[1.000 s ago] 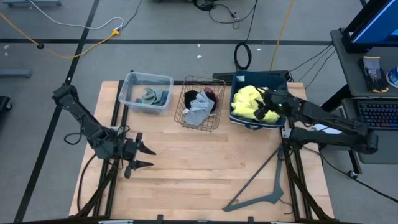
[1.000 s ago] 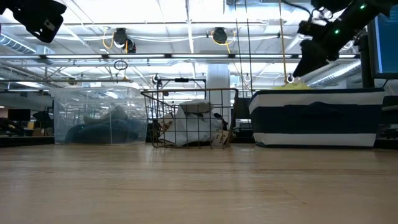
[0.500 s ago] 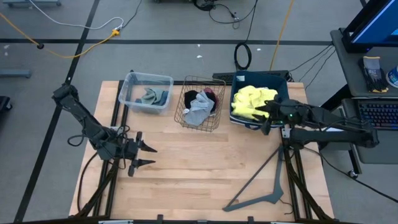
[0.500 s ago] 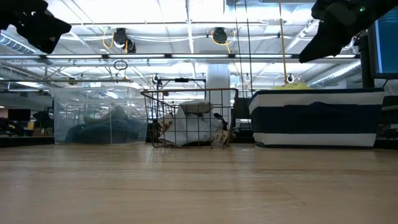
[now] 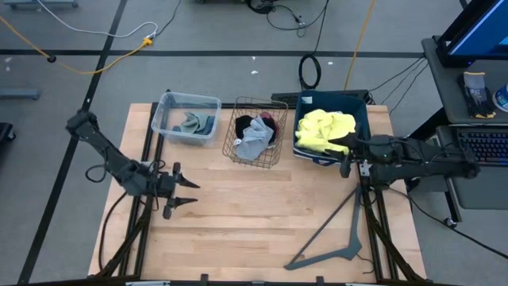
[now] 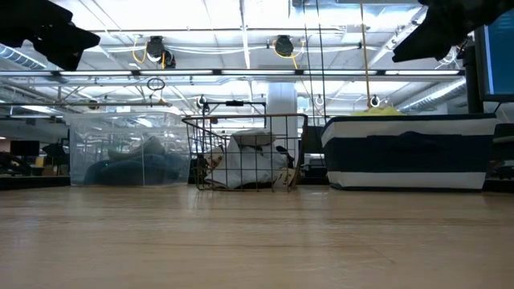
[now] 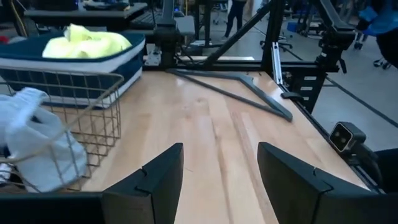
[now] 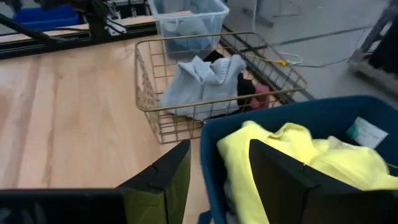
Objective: Pick & Place Cloths
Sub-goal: Return to Home Position
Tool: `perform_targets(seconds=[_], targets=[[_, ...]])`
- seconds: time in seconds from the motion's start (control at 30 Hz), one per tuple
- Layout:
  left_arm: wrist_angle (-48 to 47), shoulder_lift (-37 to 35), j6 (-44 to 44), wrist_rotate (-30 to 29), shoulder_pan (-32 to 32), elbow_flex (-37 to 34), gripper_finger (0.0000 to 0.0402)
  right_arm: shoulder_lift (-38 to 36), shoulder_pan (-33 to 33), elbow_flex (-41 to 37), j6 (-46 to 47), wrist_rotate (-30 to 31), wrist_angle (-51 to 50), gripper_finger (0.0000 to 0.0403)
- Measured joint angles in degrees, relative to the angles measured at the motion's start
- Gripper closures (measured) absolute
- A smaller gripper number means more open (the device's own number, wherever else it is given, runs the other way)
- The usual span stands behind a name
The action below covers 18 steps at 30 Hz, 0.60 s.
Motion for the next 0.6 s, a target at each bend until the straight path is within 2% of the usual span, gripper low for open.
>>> perform_targets(seconds=[0.33, 0.43, 0.6], targets=[[-13.39, -17.77, 2.84, 4.52, 7.70, 0.01, 0.0192, 1.88, 6.61, 0.00, -4.94, 9.21, 5.64, 0.0248], [-16.17, -21.34, 3.03, 7.60, 8.98, -0.01, 0.0192, 2.25, 7.62, 0.00, -6.26, 9.36, 5.76, 0.0248], [-17.29, -22.88, 4.70, 10.42, 9.38, -0.01, 0.0192, 0.77, 8.45, 0.00, -4.29, 6.32, -2.45, 0.0248]])
